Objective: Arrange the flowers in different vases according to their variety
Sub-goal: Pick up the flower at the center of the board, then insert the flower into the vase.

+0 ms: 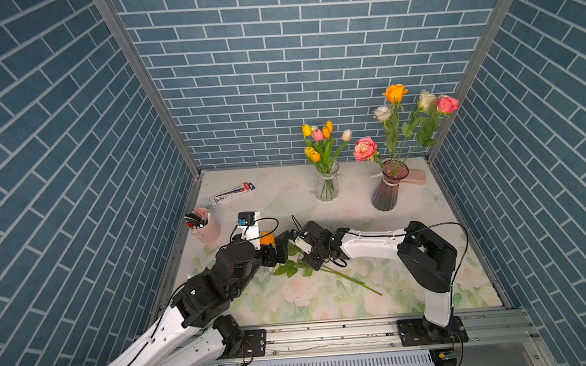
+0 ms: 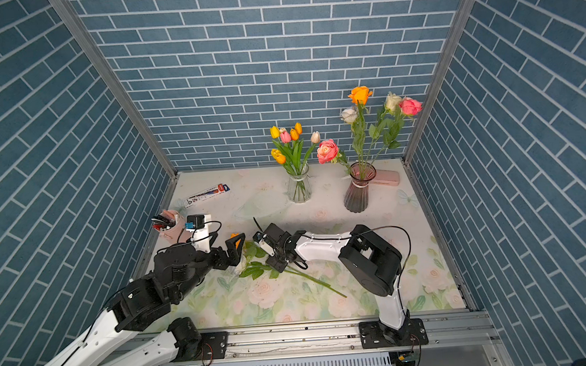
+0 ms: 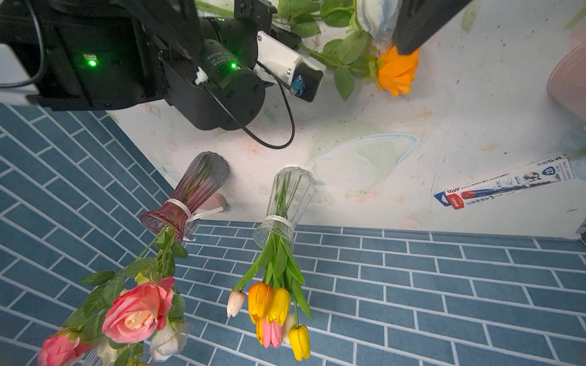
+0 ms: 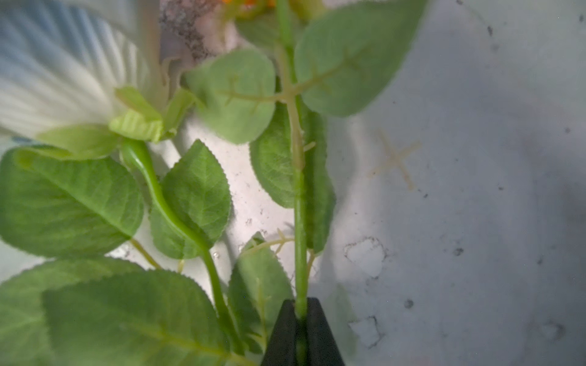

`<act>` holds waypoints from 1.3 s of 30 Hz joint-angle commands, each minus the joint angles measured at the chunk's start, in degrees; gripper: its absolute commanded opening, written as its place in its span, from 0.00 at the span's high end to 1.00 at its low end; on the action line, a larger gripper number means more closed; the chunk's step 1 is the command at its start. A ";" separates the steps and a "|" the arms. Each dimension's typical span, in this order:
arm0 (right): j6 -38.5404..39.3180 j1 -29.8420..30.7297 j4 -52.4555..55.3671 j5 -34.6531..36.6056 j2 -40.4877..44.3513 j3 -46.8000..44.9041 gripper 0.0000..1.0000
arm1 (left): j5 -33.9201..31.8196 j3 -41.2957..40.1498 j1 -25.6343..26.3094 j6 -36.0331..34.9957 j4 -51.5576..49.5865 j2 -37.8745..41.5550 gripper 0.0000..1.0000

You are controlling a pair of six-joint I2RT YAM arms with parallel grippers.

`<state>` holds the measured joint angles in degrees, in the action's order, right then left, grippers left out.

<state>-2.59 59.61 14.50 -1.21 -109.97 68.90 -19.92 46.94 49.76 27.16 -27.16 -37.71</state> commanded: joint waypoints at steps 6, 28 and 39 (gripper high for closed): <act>-1.35 0.33 1.11 5.65 5.71 2.89 1.00 | -0.69 -0.13 0.12 -1.93 1.37 0.31 0.00; 4.71 -20.18 -10.61 29.22 47.39 2.80 1.00 | 13.23 -3.21 0.08 -22.78 14.25 8.02 0.00; 4.92 -42.43 -17.61 12.99 35.01 16.09 1.00 | 16.39 -5.28 0.10 -33.96 16.24 9.13 0.00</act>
<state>2.20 19.79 1.10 18.22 -71.94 83.24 -4.60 43.00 49.76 -2.44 -13.04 -29.56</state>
